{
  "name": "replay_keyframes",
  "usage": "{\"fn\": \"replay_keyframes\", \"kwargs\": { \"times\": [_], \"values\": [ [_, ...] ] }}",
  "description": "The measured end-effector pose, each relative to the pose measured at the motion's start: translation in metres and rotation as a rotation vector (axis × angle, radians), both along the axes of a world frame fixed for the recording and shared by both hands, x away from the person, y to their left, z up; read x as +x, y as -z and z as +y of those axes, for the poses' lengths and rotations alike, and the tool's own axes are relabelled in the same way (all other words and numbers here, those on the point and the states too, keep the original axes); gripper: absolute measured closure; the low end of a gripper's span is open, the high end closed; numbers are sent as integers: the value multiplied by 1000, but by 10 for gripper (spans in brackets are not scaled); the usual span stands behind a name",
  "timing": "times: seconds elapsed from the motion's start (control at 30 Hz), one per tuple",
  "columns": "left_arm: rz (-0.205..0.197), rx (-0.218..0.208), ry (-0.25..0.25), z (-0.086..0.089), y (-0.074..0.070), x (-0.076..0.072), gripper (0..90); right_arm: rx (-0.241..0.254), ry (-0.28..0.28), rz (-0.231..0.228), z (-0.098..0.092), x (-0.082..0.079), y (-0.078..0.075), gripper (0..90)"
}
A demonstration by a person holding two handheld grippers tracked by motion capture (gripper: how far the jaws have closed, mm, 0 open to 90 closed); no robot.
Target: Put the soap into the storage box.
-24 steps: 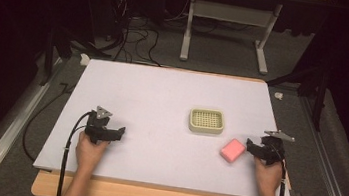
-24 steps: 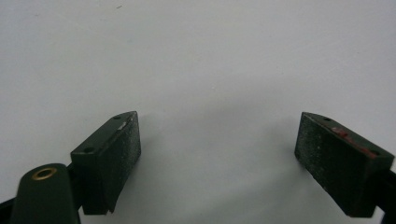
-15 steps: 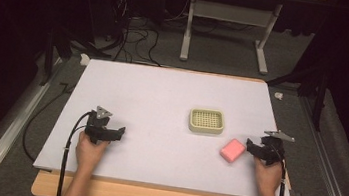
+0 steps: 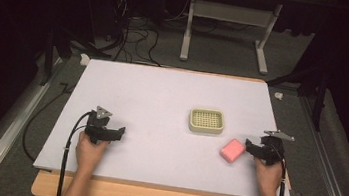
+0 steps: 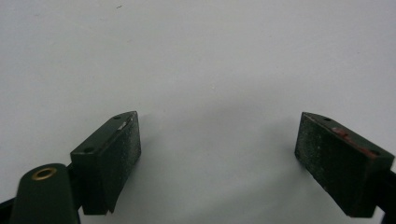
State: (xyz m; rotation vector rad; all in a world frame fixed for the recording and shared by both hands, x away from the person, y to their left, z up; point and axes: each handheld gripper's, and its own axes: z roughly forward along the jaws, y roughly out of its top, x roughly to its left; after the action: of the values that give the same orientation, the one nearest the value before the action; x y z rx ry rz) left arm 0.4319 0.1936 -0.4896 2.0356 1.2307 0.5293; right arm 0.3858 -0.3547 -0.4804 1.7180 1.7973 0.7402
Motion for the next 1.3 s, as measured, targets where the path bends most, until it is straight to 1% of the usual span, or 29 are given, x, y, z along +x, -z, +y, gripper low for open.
{"fn": "replay_keyframes", "kwargs": {
  "times": [0.27, 0.47, 0.73, 0.87, 0.9, 0.93, 0.97, 1.07, 1.1, 1.13, 1.27, 1.3],
  "values": [
    [0, 0, 0, 0, 0, 0, 149, 5, -13, 3, 0, 1, 0, 221],
    [1, 1, 0, 0, 0, 0, 149, 30, -14, 1, -2, 0, 0, 213],
    [0, 0, 0, 0, 0, 0, 149, 44, -8, -6, -4, -1, -1, 195],
    [1, 1, 0, 0, 0, 0, 149, 52, -9, -32, -6, -5, -4, 194],
    [0, 0, 0, 0, 0, 0, 148, 53, -12, -32, -7, -6, -5, 191],
    [1, 1, 0, 0, 0, 0, 148, 55, -15, -44, -8, -7, -6, 191],
    [1, 1, 0, 0, 0, 0, 149, 55, -15, -44, -8, -7, -6, 191],
    [0, 0, 0, 0, 0, 0, 149, 69, -38, -68, -9, -13, -12, 178],
    [0, 0, 0, 0, 0, 0, 149, 69, -38, -68, -9, -13, -12, 178],
    [1, 1, 0, 0, 0, 0, 149, 71, -57, -80, -9, -16, -15, 166],
    [0, 0, 0, 0, 0, 0, 149, 80, -93, -104, -8, -22, -21, 150],
    [0, 0, 0, 0, 0, 0, 149, 80, -93, -104, -8, -22, -21, 150]
  ]
}}
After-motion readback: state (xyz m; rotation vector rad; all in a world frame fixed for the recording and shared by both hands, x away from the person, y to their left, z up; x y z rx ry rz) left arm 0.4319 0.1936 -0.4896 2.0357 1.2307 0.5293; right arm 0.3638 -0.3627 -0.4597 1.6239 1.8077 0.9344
